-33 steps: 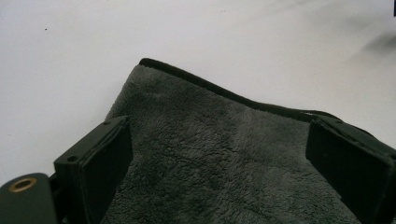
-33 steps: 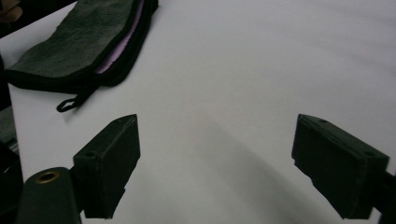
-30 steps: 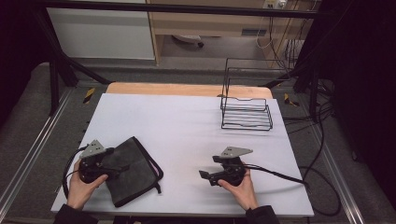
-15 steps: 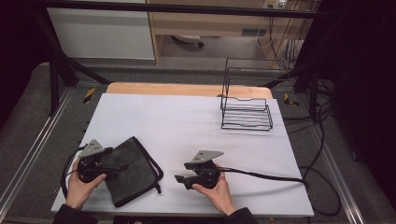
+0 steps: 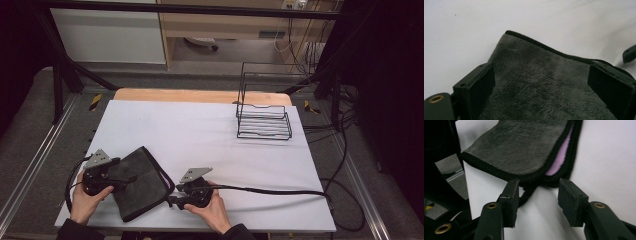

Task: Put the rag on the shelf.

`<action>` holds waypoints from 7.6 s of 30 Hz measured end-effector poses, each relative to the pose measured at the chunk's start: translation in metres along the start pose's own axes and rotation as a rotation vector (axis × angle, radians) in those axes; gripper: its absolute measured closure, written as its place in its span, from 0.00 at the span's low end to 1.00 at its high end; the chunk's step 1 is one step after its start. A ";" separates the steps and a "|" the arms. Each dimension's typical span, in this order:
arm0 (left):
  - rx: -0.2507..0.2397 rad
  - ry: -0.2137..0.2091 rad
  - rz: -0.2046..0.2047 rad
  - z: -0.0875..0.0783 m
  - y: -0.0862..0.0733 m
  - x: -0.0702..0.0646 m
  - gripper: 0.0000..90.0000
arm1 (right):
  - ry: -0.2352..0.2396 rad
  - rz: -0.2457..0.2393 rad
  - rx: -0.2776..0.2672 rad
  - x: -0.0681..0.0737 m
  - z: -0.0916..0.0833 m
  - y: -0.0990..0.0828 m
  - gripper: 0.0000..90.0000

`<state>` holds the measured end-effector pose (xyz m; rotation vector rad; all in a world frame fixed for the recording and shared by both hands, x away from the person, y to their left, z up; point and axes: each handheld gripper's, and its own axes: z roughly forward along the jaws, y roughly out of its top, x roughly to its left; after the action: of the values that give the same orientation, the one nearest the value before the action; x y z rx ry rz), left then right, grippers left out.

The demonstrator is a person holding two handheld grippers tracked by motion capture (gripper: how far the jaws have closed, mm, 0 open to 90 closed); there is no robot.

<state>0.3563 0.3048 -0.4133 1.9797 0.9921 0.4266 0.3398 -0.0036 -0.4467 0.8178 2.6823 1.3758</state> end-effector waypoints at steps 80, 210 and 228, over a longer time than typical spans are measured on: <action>0.004 -0.002 -0.008 0.001 -0.001 -0.001 0.10 | -0.152 0.060 0.062 -0.030 -0.035 -0.010 1.00; 0.128 -0.003 -0.095 0.039 0.004 -0.061 0.49 | -0.456 0.369 -0.104 -0.130 -0.048 0.002 0.91; 0.139 -0.085 -0.075 0.057 0.018 -0.093 0.28 | -0.437 0.272 -0.207 -0.125 -0.096 -0.009 0.43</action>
<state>0.3420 0.1960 -0.4244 2.0584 1.0631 0.2353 0.4199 -0.1370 -0.4218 1.3169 2.1231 1.3019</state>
